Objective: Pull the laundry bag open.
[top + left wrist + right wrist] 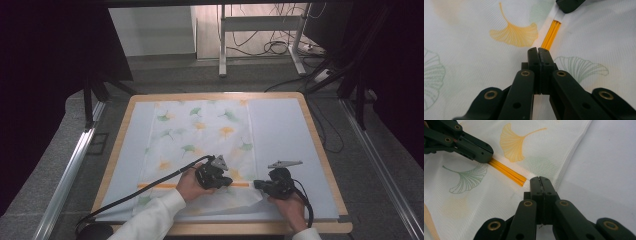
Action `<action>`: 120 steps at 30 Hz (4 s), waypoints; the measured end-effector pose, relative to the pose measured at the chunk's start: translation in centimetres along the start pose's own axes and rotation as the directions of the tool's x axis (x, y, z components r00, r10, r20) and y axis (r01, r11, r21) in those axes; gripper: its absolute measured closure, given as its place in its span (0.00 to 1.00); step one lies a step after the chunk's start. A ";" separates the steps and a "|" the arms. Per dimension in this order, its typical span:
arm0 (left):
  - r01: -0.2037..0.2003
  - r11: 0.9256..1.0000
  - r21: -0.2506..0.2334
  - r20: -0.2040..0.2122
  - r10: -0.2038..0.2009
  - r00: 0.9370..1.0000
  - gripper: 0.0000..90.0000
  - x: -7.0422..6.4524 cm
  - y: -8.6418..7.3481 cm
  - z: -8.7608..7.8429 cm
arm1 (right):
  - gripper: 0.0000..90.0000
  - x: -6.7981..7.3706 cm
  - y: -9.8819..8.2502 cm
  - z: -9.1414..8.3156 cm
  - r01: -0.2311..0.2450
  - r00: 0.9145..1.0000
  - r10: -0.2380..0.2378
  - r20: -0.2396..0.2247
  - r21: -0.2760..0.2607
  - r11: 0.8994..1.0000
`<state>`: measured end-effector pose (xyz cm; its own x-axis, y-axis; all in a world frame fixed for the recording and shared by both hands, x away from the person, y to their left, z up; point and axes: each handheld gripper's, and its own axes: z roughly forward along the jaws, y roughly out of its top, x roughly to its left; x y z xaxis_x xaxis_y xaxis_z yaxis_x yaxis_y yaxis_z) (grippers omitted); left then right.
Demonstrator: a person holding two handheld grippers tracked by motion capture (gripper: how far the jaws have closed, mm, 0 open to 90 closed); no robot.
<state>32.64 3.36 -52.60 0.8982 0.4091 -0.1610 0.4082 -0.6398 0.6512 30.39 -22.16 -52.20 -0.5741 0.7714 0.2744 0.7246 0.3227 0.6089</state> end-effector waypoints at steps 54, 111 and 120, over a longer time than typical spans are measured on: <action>0.080 0.997 0.016 -0.031 -0.079 0.996 1.00 1.8 -4.5 -4.3 | 1.00 0.0 -0.1 0.0 0.016 1.000 -0.016 0.001 -0.008 1.000; 0.107 0.994 0.011 -0.029 -0.107 0.994 1.00 2.3 -5.4 -5.0 | 1.00 2.1 0.3 -0.1 0.073 0.997 -0.074 -0.024 -0.012 0.997; 0.098 0.995 0.018 -0.040 -0.097 0.994 1.00 2.2 -5.6 -5.3 | 1.00 1.0 -0.4 0.2 0.009 1.000 -0.008 -0.026 0.023 1.000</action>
<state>31.48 11.34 -52.67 0.8469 0.4951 -0.1939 0.4972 -0.6082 0.6188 29.62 -21.47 -52.30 -0.5899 0.7542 0.2884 0.7281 0.3423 0.5939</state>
